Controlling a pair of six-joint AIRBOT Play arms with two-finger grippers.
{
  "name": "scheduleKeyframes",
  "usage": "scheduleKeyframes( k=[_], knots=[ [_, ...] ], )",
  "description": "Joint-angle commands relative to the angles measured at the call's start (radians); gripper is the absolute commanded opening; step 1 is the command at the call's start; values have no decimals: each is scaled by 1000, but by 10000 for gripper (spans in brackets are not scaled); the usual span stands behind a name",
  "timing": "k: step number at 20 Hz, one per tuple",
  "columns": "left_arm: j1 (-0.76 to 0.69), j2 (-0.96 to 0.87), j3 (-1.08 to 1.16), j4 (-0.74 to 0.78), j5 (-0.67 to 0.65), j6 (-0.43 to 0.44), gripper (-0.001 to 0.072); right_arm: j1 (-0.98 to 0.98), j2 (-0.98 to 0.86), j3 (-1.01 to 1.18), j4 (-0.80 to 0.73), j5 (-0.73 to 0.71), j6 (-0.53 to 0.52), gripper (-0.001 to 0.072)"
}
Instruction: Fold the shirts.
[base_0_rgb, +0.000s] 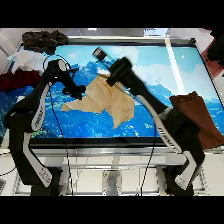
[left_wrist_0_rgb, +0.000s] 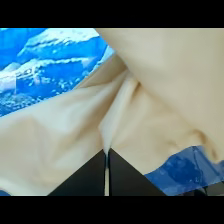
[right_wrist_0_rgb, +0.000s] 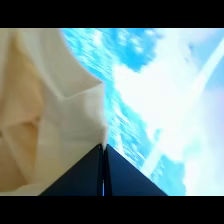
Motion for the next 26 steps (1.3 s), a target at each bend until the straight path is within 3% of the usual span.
scheduleKeyframes(
  k=[1,9,12,16,21,26],
  knots=[
    [8,98,1,-13,78,16,10,-76,121,2,-23,126,-5,26],
    [127,608,35,47,305,22,9,-177,441,2,-23,258,-32,25],
    [121,764,127,47,433,24,8,-86,555,2,63,261,-32,25],
    [119,845,238,50,460,47,7,108,646,2,132,246,-31,24],
    [118,719,140,47,372,78,7,99,641,-123,143,189,31,24],
    [61,316,133,47,314,109,8,-214,527,-425,433,81,51,24]
  ],
)
